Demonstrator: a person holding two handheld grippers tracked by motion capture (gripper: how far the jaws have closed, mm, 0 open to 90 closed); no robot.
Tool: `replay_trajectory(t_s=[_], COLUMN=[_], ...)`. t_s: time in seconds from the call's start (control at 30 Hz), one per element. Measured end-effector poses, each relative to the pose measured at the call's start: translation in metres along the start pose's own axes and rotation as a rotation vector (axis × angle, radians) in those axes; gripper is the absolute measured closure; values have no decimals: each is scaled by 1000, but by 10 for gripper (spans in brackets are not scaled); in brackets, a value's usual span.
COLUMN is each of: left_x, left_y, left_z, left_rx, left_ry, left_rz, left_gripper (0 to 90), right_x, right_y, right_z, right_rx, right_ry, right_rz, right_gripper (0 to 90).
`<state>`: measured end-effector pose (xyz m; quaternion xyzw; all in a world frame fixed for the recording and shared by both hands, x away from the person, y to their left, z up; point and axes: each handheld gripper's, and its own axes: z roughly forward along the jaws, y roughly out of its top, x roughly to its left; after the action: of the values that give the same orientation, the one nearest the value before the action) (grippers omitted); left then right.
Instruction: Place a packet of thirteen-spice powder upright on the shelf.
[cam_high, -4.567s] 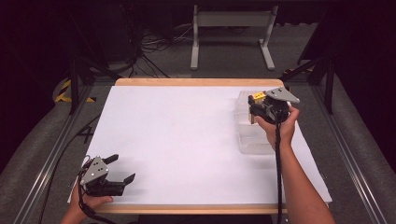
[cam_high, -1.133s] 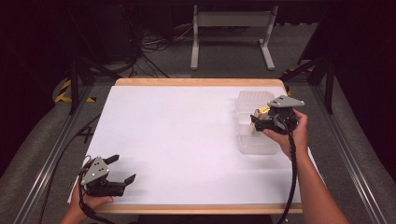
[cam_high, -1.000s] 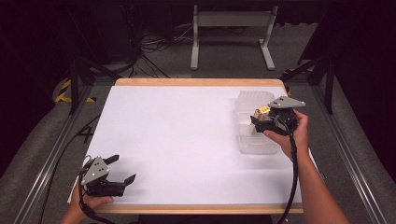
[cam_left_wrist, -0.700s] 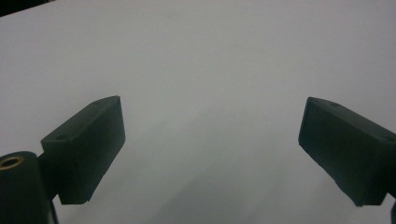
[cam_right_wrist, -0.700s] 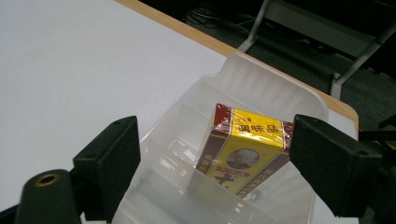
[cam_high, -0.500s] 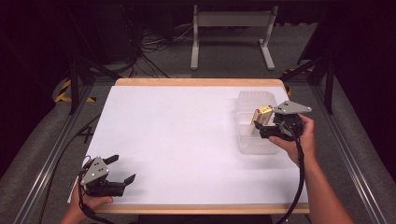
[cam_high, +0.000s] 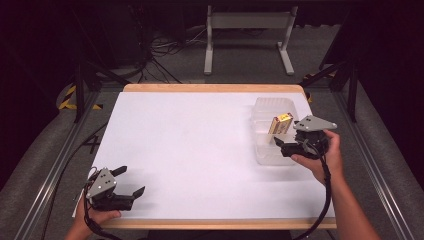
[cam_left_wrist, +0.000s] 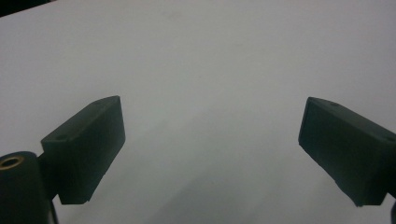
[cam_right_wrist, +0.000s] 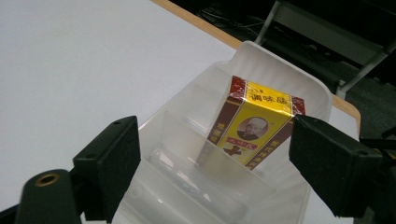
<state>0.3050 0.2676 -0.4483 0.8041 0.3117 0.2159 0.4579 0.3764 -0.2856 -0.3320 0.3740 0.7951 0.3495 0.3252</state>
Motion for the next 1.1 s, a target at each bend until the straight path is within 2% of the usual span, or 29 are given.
replay_trajectory(t_s=[0.53, 0.87, 1.1], left_x=[0, 0, -1], left_y=[0, 0, 0], left_z=[-1, 1, 1], left_rx=[-2, 1, 6], left_ry=[-1, -2, -4], left_rz=[-1, 2, -1], left_gripper=[79, 79, 79], right_x=[5, 5, 7], right_y=[-10, -27, -38], right_z=[-18, -27, -37], right_rx=[-16, 1, -5], right_ry=[-2, -12, 5], right_rz=[-18, -47, -76], right_gripper=[174, 169, 163])
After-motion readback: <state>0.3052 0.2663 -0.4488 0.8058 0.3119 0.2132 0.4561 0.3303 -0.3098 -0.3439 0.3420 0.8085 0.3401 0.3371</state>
